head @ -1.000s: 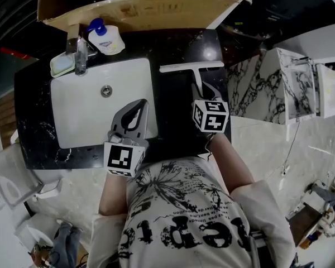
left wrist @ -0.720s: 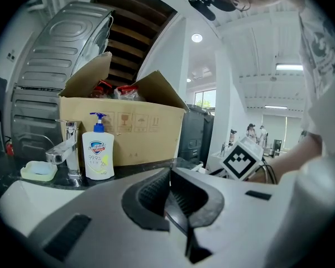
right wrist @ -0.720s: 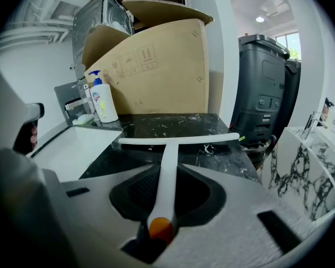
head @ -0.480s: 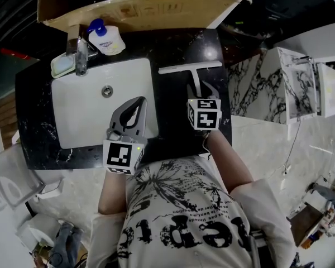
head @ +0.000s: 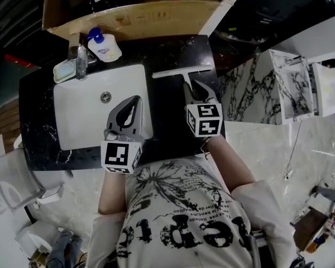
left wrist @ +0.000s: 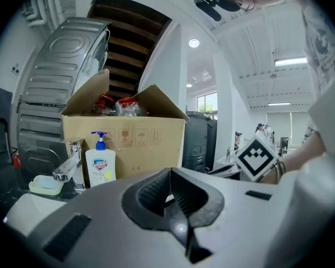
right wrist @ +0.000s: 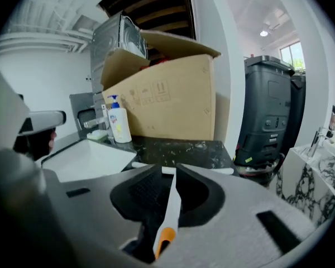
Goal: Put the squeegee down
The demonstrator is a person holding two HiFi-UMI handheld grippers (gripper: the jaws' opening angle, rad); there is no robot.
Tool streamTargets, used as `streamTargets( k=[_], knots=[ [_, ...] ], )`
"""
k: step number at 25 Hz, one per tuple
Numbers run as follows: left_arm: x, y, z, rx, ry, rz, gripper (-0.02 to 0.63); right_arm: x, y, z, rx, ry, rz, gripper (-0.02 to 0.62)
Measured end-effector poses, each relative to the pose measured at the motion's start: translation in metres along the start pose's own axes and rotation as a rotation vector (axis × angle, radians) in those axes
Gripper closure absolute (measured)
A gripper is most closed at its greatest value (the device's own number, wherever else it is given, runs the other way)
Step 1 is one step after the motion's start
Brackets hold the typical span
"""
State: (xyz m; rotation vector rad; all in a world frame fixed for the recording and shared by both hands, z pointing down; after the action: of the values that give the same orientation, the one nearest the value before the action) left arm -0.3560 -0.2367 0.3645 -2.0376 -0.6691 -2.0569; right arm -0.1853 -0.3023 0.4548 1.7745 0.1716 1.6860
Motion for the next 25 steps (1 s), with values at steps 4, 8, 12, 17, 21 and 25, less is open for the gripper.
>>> streamTargets(
  k=[4, 8, 12, 17, 21, 25],
  knots=[
    [-0.018, -0.002, 0.006, -0.016, 0.030, 0.045, 0.594, -0.036, -0.031, -0.004, -0.027, -0.018, 0.141, 0.577],
    [-0.035, -0.003, 0.011, -0.036, 0.047, 0.084, 0.594, -0.065, -0.058, -0.005, -0.072, -0.043, 0.248, 0.601],
    [-0.053, -0.006, 0.015, -0.052, 0.067, 0.121, 0.594, -0.091, -0.087, -0.011, -0.140, -0.108, 0.399, 0.601],
    [-0.073, -0.010, 0.016, -0.083, 0.091, 0.166, 0.594, -0.111, -0.116, -0.018, -0.198, -0.151, 0.528, 0.603],
    [-0.082, -0.013, 0.017, -0.098, 0.094, 0.200, 0.594, -0.119, -0.126, -0.014, -0.219, -0.144, 0.553, 0.603],
    [-0.088, -0.015, 0.020, -0.104, 0.096, 0.214, 0.594, -0.114, -0.125, -0.008, -0.211, -0.138, 0.542, 0.603]
  ],
)
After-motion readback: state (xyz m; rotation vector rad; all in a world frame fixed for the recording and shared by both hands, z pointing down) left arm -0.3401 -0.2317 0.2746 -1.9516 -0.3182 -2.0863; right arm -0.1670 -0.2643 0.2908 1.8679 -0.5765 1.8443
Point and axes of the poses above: the fingertips, and each gripper's own axes: y forward along the fingers, z to its right, x out of its underside, the point moved 2 cm from there along -y, backward along the fingers, and after that the axes turned 2 degrees about y, right-handed, at the moved point
